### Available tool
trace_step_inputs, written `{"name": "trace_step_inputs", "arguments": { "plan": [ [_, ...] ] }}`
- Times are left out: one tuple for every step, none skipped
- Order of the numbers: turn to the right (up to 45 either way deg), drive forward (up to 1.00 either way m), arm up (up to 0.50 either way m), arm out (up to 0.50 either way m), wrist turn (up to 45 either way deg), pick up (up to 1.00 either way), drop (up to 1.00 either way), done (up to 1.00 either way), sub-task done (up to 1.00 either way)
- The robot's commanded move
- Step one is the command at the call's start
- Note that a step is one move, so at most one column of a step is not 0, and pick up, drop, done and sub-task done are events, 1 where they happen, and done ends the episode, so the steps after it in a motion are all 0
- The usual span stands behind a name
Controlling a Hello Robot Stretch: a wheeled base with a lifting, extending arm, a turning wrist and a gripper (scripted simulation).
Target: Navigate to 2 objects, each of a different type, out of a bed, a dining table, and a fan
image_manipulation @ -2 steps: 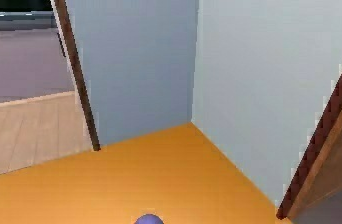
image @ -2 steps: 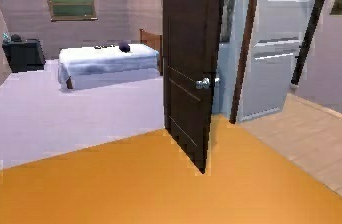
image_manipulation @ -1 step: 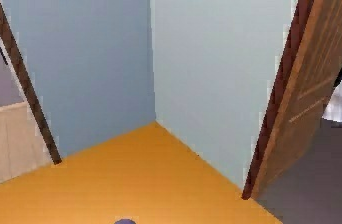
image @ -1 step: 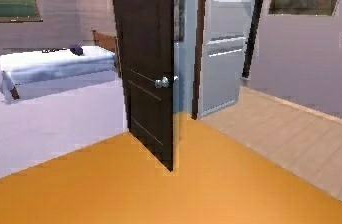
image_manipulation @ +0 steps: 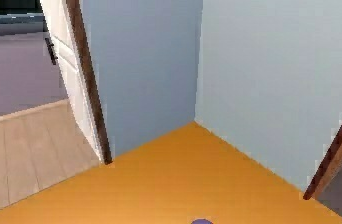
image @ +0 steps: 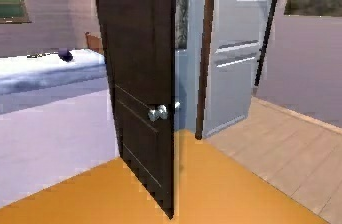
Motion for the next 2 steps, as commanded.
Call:
{"name": "trace_step_inputs", "arguments": {
  "plan": [
    [33.0, 0.00, 0.00, 0.00, 0.0, 0.00, 0.00, 0.00, 0.00],
    [0.0, 1.00, 0.00, 0.00, 0.0, 0.00, 0.00, 0.00, 0.00]
  ]
}}
